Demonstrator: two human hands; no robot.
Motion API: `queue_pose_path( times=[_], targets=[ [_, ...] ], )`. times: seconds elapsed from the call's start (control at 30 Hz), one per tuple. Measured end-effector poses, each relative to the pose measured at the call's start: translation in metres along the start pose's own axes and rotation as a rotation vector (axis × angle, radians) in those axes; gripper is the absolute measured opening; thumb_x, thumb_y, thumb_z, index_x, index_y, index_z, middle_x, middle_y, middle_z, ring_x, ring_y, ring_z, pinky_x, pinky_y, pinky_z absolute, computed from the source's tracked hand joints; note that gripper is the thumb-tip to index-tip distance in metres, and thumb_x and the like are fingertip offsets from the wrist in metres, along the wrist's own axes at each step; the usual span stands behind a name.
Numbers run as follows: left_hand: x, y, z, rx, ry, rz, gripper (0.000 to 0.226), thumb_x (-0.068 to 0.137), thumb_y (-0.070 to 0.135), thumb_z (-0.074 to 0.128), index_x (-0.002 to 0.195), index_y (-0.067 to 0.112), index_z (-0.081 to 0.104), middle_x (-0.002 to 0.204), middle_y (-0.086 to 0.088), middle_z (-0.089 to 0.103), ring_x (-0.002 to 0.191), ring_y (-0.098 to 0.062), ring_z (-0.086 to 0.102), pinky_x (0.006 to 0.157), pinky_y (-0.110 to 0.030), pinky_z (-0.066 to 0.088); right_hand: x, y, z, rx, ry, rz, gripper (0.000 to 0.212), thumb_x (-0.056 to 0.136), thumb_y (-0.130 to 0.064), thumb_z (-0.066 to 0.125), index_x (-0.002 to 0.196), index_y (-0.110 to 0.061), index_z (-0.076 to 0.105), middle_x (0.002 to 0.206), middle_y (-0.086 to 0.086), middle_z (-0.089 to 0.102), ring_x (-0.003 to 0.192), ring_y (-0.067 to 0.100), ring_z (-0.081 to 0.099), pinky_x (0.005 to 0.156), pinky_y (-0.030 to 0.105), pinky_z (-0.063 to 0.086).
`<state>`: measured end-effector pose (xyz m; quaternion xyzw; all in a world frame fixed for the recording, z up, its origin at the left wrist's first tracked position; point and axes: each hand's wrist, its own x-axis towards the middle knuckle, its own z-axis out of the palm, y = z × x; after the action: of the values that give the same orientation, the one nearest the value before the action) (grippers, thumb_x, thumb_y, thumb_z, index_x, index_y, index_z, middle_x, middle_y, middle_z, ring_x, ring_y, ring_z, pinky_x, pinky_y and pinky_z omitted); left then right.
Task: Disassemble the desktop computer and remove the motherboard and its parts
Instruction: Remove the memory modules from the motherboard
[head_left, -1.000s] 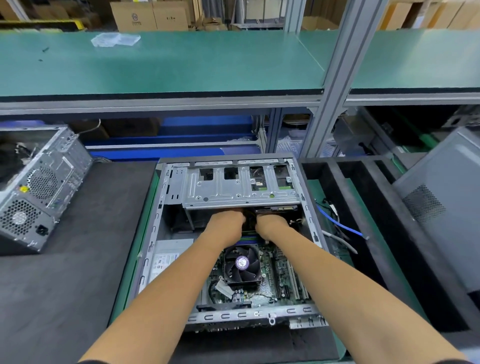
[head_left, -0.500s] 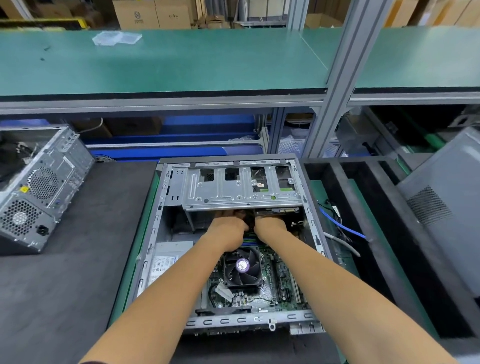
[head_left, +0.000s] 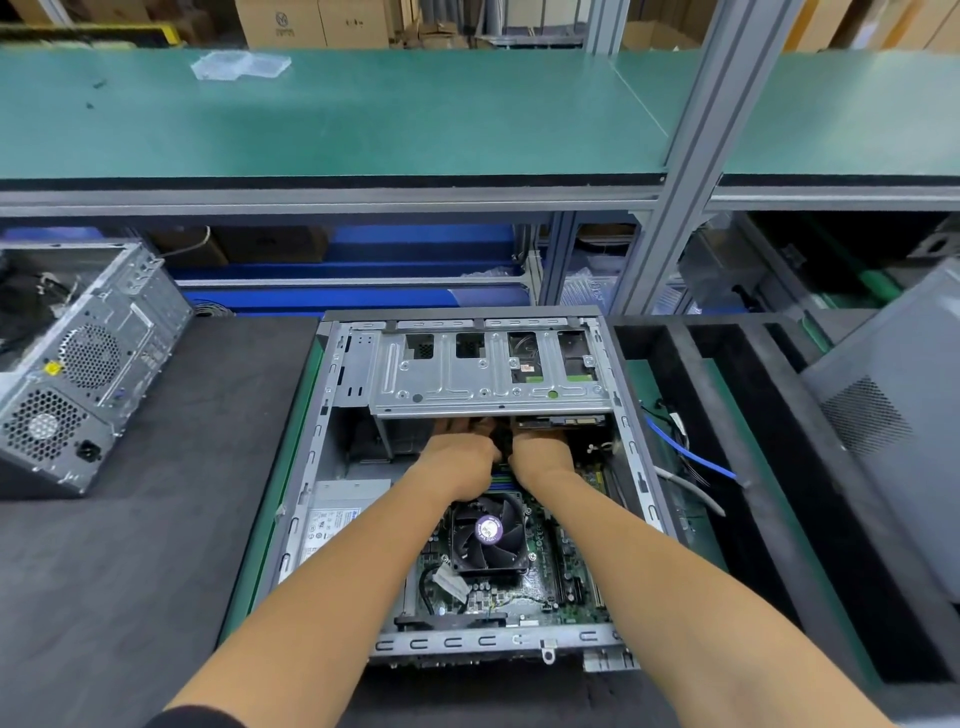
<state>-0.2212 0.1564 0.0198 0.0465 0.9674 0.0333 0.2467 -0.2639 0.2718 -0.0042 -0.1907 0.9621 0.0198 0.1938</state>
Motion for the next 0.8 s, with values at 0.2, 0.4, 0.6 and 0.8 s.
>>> queue_pose_path(
  times=[0.2,0.4,0.6,0.8],
  targets=[
    [-0.002,0.001,-0.001,0.012,0.026,-0.004,0.055,0.087,0.007,0.045,0.13,0.04,0.055,0.159,0.006,0.016,0.144,-0.027,0.01,0.118,-0.048,0.006,0.003,0.0,-0.002,0.051,-0.02,0.017,0.028,0.1,-0.016,0.042,0.116,-0.003,0.061,0.119,0.014,0.062,0.107,0.031,0.059,0.071,0.028,0.038],
    [-0.008,0.006,-0.007,0.063,-0.003,-0.022,0.052,0.088,0.008,0.045,0.133,0.033,0.053,0.16,0.001,0.014,0.146,-0.028,0.006,0.119,-0.049,0.003,-0.002,-0.008,-0.012,0.018,-0.157,0.056,0.017,0.095,-0.008,0.047,0.107,-0.01,0.058,0.116,0.01,0.062,0.096,0.029,0.059,0.067,0.033,0.043],
    [-0.017,0.008,-0.012,0.087,0.02,0.049,0.034,0.093,0.015,0.047,0.126,0.016,0.055,0.132,-0.009,0.049,0.12,-0.031,0.047,0.098,-0.044,0.039,-0.018,-0.005,-0.019,0.003,-0.16,0.03,0.026,0.089,-0.003,0.054,0.115,-0.008,0.054,0.107,0.01,0.062,0.095,0.029,0.06,0.065,0.033,0.045],
    [-0.018,0.007,-0.006,-0.169,-0.017,0.134,0.026,0.1,0.023,0.04,0.115,0.009,0.057,0.12,-0.013,0.057,0.104,-0.028,0.054,0.084,-0.034,0.041,-0.015,0.01,-0.023,0.031,-0.214,0.058,0.023,0.096,-0.011,0.045,0.106,-0.001,0.063,0.107,0.012,0.066,0.098,0.03,0.062,0.066,0.033,0.043]
  ],
)
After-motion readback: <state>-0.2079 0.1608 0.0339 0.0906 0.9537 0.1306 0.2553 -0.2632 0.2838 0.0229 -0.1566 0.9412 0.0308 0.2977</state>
